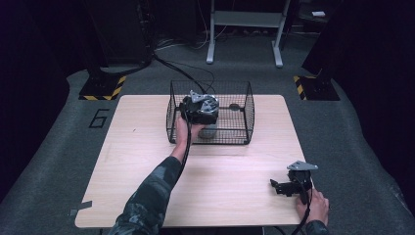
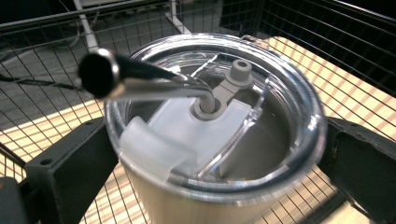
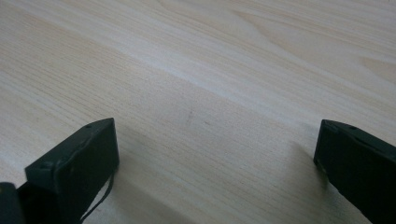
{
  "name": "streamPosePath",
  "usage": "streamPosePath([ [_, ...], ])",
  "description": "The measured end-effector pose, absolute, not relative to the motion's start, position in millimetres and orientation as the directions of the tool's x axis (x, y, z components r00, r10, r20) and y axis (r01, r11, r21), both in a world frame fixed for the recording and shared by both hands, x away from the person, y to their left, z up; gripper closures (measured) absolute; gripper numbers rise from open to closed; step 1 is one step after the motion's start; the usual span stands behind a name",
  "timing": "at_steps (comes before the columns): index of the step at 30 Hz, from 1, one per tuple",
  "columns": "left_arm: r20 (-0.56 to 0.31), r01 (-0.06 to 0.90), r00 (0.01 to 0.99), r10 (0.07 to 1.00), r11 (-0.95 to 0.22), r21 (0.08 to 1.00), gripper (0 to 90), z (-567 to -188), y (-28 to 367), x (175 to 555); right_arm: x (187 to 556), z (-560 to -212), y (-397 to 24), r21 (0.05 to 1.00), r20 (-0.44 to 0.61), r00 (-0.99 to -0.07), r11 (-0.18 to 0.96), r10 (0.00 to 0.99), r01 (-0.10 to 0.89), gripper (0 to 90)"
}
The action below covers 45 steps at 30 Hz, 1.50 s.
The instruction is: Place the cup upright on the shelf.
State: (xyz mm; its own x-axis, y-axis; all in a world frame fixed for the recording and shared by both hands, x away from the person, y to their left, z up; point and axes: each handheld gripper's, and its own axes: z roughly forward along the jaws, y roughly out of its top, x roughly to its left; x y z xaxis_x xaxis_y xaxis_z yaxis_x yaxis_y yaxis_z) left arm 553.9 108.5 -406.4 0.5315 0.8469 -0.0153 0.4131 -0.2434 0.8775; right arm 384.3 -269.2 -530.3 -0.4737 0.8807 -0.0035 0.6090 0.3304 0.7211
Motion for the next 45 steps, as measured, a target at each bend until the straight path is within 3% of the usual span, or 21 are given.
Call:
streamPosePath([
  [13,-0.01,0.441,0.53,0.848,-0.266,0.857,0.0,-373.5,134.8,519.3,384.3,-530.3,-269.2,0.721,-0.004,-0.474,0.331,0.881,0.609,0.0],
  [23,0.039,0.396,0.548,0.836,-0.3,0.868,0.1,-355.9,166.5,475.8,384.3,-530.3,-269.2,0.721,-0.004,-0.474,0.331,0.881,0.609,0.0],
  [36,0.08,0.391,0.507,0.858,-0.312,0.866,0.2,-378.2,211.3,417.8,384.3,-530.3,-269.3,0.721,-0.004,-0.474,0.331,0.881,0.609,0.0],
  [45,0.071,0.463,0.425,0.902,-0.284,0.839,0.2,-424.2,254.9,375.8,384.3,-530.3,-269.2,0.721,-0.003,-0.473,0.33,0.881,0.609,0.0],
])
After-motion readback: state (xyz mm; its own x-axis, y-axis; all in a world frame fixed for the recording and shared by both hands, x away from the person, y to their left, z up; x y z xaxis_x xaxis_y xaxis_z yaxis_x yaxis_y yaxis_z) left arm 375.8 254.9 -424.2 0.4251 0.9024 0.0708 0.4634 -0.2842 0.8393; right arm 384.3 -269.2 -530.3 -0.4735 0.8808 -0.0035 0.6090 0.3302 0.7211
